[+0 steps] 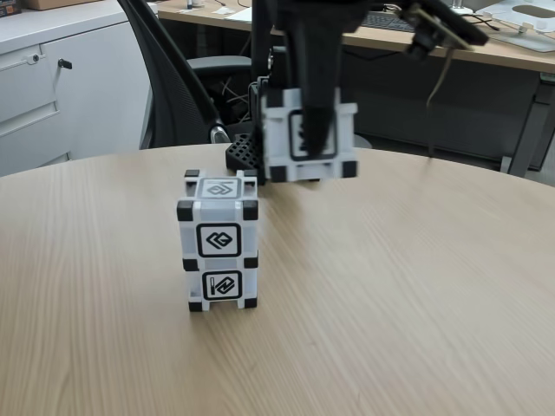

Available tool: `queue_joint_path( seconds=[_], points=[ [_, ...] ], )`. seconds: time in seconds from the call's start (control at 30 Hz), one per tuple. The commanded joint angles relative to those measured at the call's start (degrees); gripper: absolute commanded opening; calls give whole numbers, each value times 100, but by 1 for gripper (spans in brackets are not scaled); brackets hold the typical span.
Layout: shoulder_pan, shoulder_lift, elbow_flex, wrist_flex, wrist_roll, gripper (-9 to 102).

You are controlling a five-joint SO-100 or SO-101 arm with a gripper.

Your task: Stack cubes from left to right.

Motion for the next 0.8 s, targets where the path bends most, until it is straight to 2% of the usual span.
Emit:
queue_joint_path(
  seconds=[0.0, 0.47, 0.77],
  points=[
    [193, 220, -123, -35, -114, 0],
    [747, 220, -123, -35, -519, 0],
    [1556, 220, -123, -35, -1081, 0]
  ],
)
